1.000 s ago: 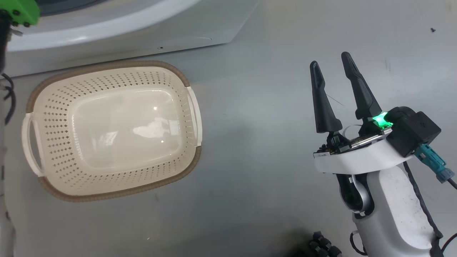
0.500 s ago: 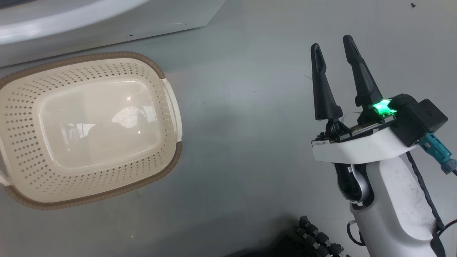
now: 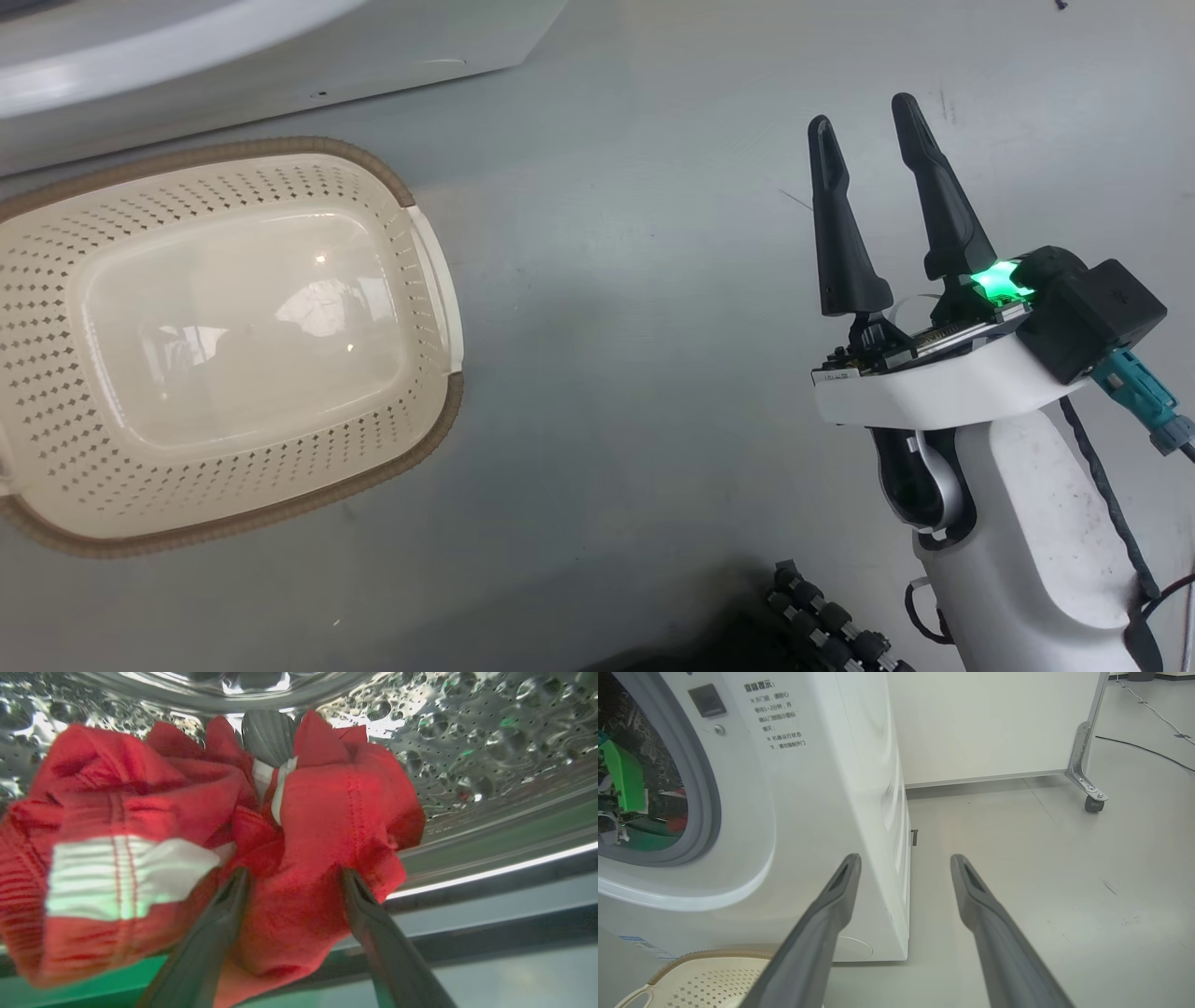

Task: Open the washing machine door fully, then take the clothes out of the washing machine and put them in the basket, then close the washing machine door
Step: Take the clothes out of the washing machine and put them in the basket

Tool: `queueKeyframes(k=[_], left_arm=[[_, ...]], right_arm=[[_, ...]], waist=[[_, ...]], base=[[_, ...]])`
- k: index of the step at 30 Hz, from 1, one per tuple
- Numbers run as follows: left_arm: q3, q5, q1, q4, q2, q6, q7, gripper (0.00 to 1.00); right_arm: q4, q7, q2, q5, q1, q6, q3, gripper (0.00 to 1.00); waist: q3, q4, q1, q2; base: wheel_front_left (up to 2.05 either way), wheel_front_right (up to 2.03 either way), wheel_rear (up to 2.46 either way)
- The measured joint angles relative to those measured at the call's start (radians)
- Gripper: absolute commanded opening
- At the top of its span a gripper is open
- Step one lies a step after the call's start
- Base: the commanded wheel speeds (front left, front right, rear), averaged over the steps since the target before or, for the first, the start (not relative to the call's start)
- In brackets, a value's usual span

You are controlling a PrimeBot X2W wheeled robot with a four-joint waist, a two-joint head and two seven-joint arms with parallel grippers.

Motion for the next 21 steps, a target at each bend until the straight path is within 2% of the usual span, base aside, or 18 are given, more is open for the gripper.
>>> queueKeyframes(k=[6,7,8,9,10,21], left_arm=[[0.002,-0.012,-0.012,0.041,0.0,0.004,0.05,1.0],[0.003,-0.012,-0.018,0.047,0.0,0.005,0.054,0.95],[0.003,-0.012,-0.02,0.051,0.0,0.008,0.06,0.63],[0.003,-0.012,-0.023,0.055,0.0,0.01,0.063,0.44],[0.003,-0.012,-0.027,0.056,0.0,0.01,0.07,0.0],[0.013,-0.017,-0.046,0.077,0.01,0.017,0.068,0.0]], right_arm=[[0.0,0.0,0.0,0.0,0.0,0.0,0.0,1.0],[0.0,0.0,0.0,0.0,0.0,0.0,0.0,1.0],[0.0,0.0,0.0,0.0,0.0,0.0,0.0,1.0],[0.0,0.0,0.0,0.0,0.0,0.0,0.0,1.0],[0.0,0.0,0.0,0.0,0.0,0.0,0.0,1.0],[0.0,0.0,0.0,0.0,0.0,-0.002,-0.001,1.0]], waist=[[-0.002,-0.002,0.0,0.0],[-0.002,-0.003,0.0,0.0],[-0.002,-0.003,0.0,0.0],[-0.002,-0.004,0.0,0.0],[-0.002,-0.004,0.0,0.0],[0.0,-0.006,0.0,0.0]], base=[[0.0,0.0,0.0],[0.0,0.0,0.0],[0.0,0.0,0.0],[0.0,0.0,0.0],[0.0,0.0,0.0],[0.0,0.0,0.0]])
